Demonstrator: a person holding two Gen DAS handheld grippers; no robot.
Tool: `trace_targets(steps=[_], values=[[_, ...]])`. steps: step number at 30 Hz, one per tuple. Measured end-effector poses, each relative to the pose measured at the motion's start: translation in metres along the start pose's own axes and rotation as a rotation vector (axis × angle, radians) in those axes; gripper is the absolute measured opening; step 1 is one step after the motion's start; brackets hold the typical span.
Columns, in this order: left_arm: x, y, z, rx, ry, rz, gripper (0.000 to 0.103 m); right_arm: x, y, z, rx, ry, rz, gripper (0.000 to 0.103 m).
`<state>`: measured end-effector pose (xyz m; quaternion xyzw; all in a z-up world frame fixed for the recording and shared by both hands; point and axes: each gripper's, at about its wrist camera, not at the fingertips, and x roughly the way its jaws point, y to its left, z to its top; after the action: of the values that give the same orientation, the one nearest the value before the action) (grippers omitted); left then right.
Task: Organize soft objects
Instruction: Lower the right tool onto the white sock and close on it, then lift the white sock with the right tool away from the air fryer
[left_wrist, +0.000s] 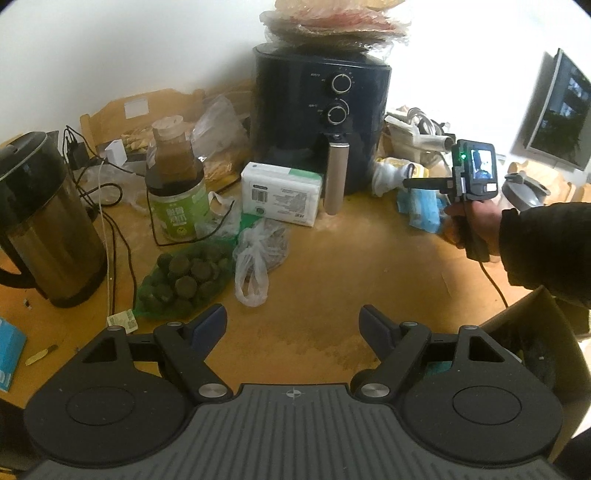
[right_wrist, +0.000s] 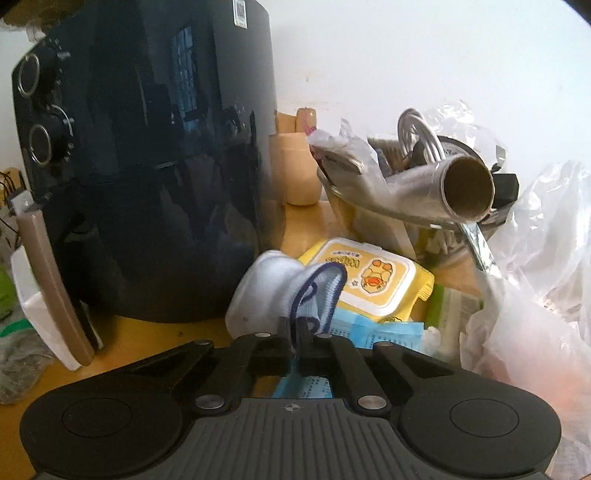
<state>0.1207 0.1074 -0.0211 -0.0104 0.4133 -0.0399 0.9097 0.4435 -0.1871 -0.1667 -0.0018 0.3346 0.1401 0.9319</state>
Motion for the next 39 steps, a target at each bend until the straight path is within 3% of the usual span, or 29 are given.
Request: trace_targets(steps=[10,19,22,27,31,33,38,39], values=[[0.001,0.001,0.008,0.015,-0.033,-0.028,0.078,-0.028,0.010,0.016,-0.051,0.064,0.020,0.003],[-0.001,0.006,0.008,0.005,-0.048,-0.052,0.078,-0.078,0.017,0.007,-0.008,0.152,0.220,0.003],[0.001,0.008,0.007,0.000,-0.041,-0.059,0.078,-0.082,0.012,-0.001,0.074,0.244,0.304,0.003],[0.002,0.007,0.008,0.007,-0.039,-0.075,0.078,-0.081,0.015,-0.023,0.100,0.398,0.296,0.004],[0.002,0.005,0.008,0.013,-0.042,-0.082,0.078,-0.089,0.018,-0.034,0.045,0.434,0.226,0.007],[0.001,0.006,0.007,0.013,-0.041,-0.083,0.078,-0.094,0.017,-0.036,0.019,0.437,0.213,0.013],[0.001,0.006,0.006,0.012,-0.040,-0.080,0.078,-0.109,0.019,-0.039,-0.085,0.381,0.186,0.070],[0.001,0.007,0.006,0.010,-0.039,-0.078,0.078,-0.109,0.019,-0.039,-0.099,0.374,0.191,0.071]])
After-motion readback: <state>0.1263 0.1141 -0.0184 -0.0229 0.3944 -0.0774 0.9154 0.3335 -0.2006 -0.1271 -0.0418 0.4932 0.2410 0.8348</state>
